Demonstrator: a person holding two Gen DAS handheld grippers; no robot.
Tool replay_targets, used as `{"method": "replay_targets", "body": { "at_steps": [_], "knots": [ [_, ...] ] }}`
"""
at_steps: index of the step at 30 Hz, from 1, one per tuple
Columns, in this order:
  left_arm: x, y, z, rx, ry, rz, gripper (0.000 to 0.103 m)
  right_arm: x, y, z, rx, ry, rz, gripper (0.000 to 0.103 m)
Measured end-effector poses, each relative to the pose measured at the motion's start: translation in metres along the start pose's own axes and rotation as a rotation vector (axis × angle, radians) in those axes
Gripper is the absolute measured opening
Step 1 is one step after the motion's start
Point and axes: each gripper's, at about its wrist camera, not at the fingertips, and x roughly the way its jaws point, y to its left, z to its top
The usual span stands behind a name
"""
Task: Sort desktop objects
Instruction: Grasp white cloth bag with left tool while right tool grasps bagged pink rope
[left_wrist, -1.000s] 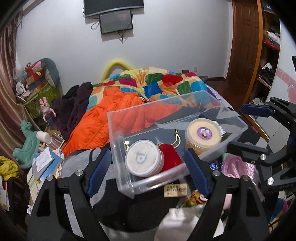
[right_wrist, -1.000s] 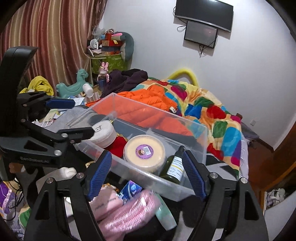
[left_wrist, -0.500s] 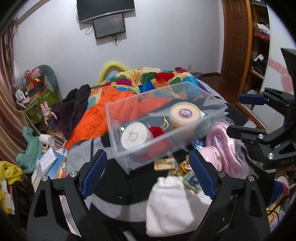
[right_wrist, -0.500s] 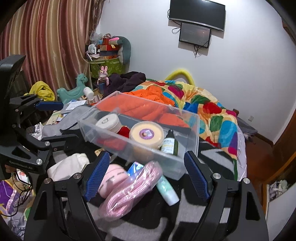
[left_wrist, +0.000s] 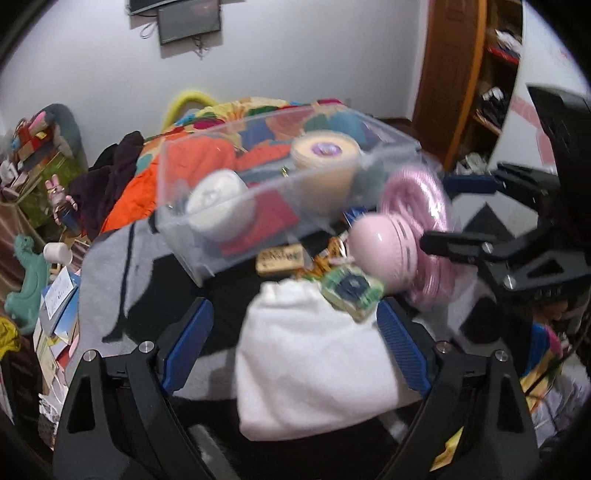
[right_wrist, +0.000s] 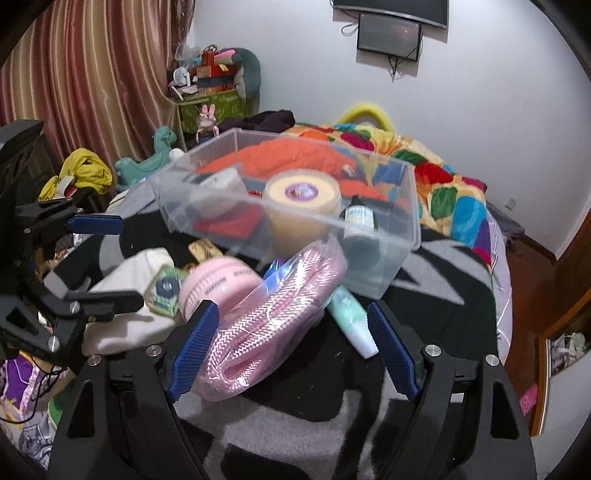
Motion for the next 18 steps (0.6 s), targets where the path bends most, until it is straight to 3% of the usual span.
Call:
{"method": "replay_targets", "body": {
  "at_steps": [4,9,18],
  "knots": [
    [0.009,-0.008,-0.009,0.029,0.023,0.007,0.091,0.006,-0.006,-0.008,0.022,0.022,0.009,0.080],
    [0.019,-0.003,-0.014,-0.016,0.053,-0.036,0.094,0.016,-0.013,-0.022,0.048,0.064,0.011,0.080],
    [0.030,-0.012,-0.016,-0.027,0.084,-0.101,0.096,0.021,-0.027,-0.030,0.139,0.054,0.125,0.077]
  ]
}}
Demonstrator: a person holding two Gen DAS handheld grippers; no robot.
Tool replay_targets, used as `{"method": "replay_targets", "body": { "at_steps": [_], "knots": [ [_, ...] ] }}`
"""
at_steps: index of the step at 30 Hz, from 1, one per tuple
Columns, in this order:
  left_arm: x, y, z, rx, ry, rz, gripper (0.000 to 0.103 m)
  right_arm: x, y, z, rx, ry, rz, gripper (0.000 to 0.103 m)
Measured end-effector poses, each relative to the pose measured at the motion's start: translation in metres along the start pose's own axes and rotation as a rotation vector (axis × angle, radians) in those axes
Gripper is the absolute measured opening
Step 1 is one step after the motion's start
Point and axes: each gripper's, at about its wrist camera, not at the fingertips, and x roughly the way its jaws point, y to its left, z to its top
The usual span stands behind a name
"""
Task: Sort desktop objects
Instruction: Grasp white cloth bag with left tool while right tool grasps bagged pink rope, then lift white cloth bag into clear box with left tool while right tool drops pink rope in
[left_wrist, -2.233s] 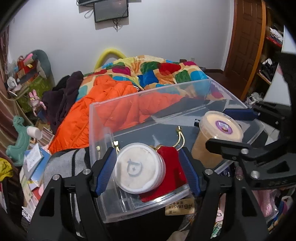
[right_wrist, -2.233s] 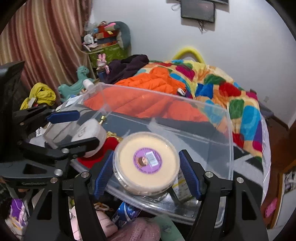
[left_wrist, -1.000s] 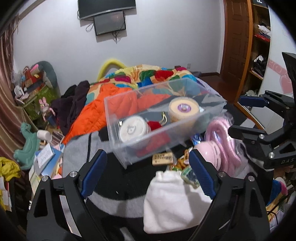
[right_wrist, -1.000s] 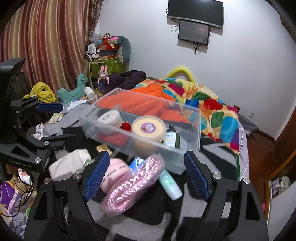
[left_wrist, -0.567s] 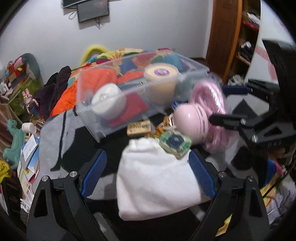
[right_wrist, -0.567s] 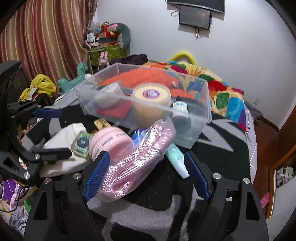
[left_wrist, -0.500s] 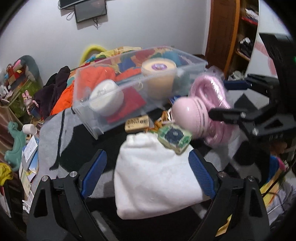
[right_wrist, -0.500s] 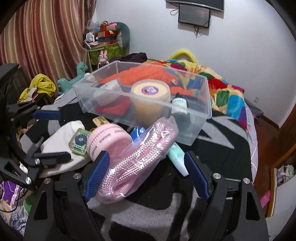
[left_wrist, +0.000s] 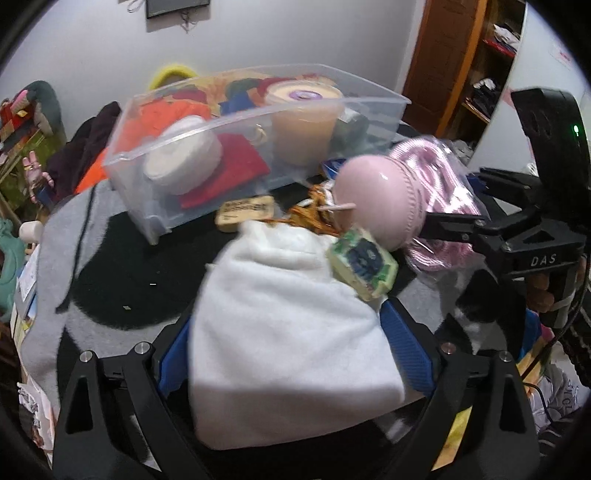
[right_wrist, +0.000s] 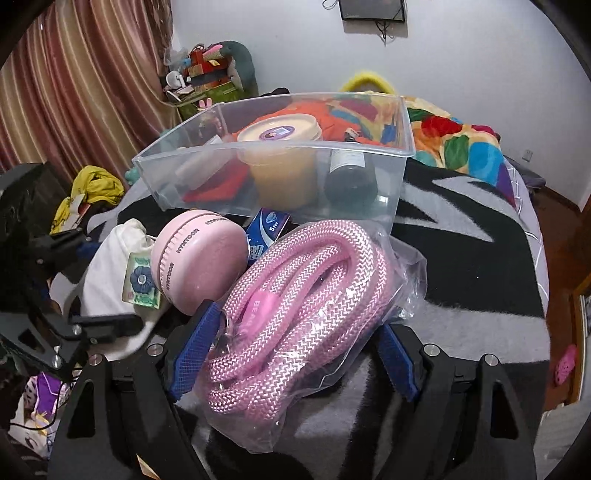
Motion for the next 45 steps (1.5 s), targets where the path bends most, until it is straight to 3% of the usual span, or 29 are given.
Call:
{"method": "replay_targets", "body": {
  "at_steps": [2,4,8,12,23,29,41,45],
  "knots": [
    [0.006,-0.008,-0.002,0.035,0.008,0.027,0.099,0.002,0.002,-0.001,-0.002,0.008,0.030,0.066],
    [0.011,-0.013,-0.001,0.063,0.008,0.063,0.101,0.005,0.003,-0.001,-0.008,0.009,0.041,0.062],
    [0.012,-0.004,0.000,0.015,-0.009,0.041,0.101,0.004,0.009,-0.002,-0.023,-0.003,0.061,0.047],
    [0.005,0.004,-0.004,0.003,-0.040,0.066,0.082,-0.001,0.011,-0.004,-0.024,-0.019,0.074,0.039],
    [-0.029,0.031,-0.008,-0.091,-0.107,0.181,0.069,-0.018,0.003,0.003,0.003,-0.063,0.057,0.023],
    [-0.055,0.056,-0.006,-0.173,-0.158,0.174,0.069,-0.022,-0.001,0.008,0.023,-0.081,0.048,0.021],
    [-0.091,0.065,0.019,-0.227,-0.263,0.084,0.069,-0.045,-0.017,0.025,0.091,-0.155,0.055,0.021],
    [-0.098,0.065,0.031,-0.223,-0.286,0.094,0.069,-0.052,-0.023,0.035,0.109,-0.191,0.064,0.021]
  ]
}}
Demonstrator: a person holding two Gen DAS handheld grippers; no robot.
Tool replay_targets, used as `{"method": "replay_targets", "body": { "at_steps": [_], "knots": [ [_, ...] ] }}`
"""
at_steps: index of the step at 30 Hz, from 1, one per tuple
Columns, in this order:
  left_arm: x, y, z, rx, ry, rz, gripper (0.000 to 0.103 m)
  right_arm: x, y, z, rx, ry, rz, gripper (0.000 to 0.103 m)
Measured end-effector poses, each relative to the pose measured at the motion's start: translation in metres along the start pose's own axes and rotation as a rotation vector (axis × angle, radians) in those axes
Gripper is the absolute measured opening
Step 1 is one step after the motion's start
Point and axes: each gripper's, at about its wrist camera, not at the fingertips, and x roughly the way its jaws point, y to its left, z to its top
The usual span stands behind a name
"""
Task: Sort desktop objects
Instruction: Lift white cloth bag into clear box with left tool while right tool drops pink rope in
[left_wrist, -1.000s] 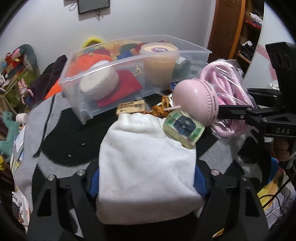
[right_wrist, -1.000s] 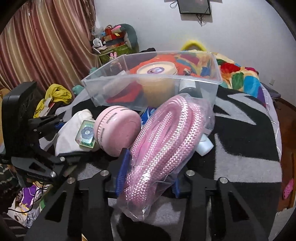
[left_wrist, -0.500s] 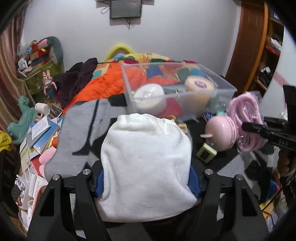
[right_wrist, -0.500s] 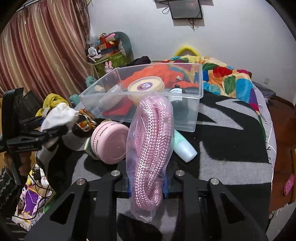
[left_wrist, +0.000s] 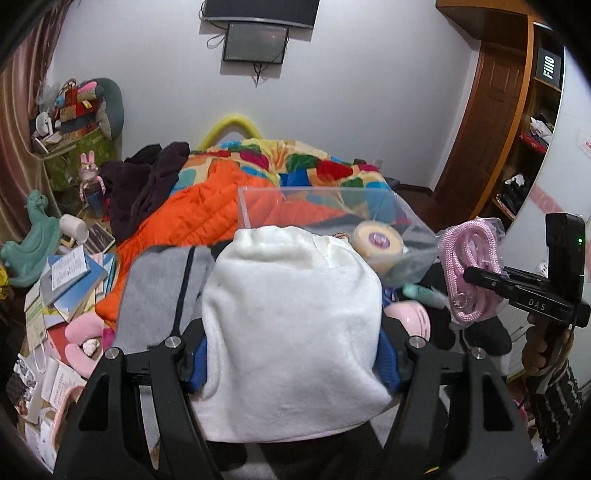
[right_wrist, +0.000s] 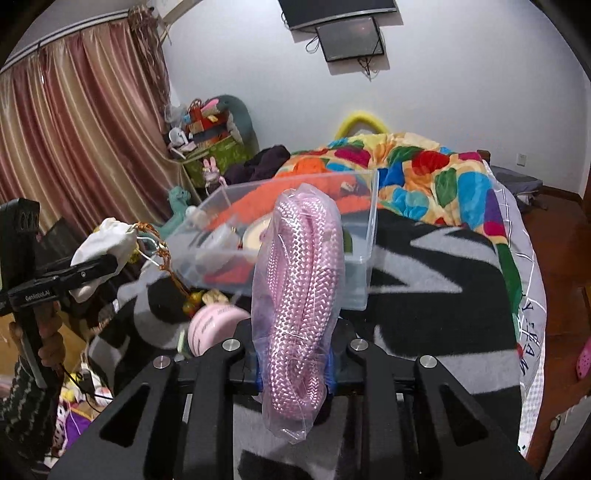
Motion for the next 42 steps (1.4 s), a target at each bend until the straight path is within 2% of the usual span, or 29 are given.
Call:
{"method": "replay_targets", "body": {
  "at_steps": [9,22,42],
  "knots": [
    [0.008,-0.009,0.021,0.016,-0.024,-0.013,0.069,0.002,-0.003,0.026,0.019,-0.054,0.009,0.021],
    [0.058,0.000,0.050,-0.025,0.015,-0.029,0.069,0.023,-0.011,0.053,0.045,-0.092,-0.012,0.021],
    [0.132,-0.005,0.056,-0.026,0.095,-0.062,0.069,0.066,-0.010,0.073,-0.031,-0.082,-0.118,0.021]
  ]
}}
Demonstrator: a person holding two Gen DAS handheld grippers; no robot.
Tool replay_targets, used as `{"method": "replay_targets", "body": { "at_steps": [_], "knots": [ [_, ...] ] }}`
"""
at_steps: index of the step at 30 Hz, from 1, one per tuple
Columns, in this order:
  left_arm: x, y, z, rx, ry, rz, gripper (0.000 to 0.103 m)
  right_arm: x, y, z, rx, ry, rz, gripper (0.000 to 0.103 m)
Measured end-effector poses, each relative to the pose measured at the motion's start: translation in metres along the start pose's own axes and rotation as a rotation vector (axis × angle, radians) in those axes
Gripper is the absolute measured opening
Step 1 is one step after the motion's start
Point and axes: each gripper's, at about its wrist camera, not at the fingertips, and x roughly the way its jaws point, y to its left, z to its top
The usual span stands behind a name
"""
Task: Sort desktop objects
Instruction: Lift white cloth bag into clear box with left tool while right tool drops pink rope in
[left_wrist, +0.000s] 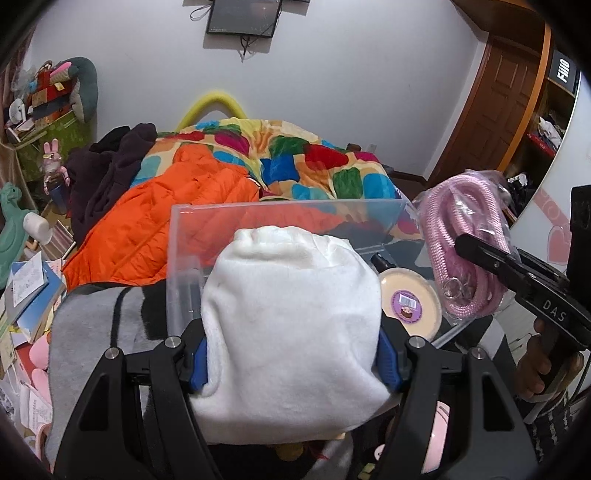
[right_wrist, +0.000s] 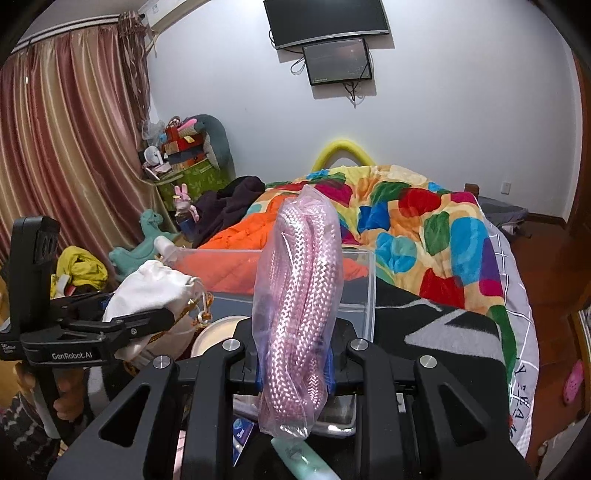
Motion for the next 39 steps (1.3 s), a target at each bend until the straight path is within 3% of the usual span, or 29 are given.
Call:
{"method": "replay_targets", "body": {
  "at_steps": [8,13,18,23,33,39],
  "knots": [
    [0.011,-0.006,-0.004,0.043,-0.005,0.029,0.070,0.019,0.004,-0.003,-0.037,0.030,-0.051,0.021],
    [0.019,-0.017,-0.010,0.110,-0.014,0.083,0.079,0.028,0.003,-0.007,-0.043,0.049,-0.058,0.022],
    [0.016,-0.013,-0.010,0.092,-0.010,0.043,0.079,0.026,0.007,-0.009,-0.060,0.053,-0.078,0.025],
    [0.006,-0.010,-0.008,0.068,-0.025,0.015,0.080,0.016,0.009,-0.008,-0.048,0.038,-0.057,0.038],
    [-0.029,-0.018,-0.002,0.085,-0.107,0.027,0.083,-0.014,0.013,-0.007,-0.061,-0.018,-0.070,0.047],
    [-0.044,-0.019,-0.007,0.080,-0.113,0.043,0.083,-0.036,0.024,-0.013,-0.100,-0.048,-0.056,0.053]
  ]
}}
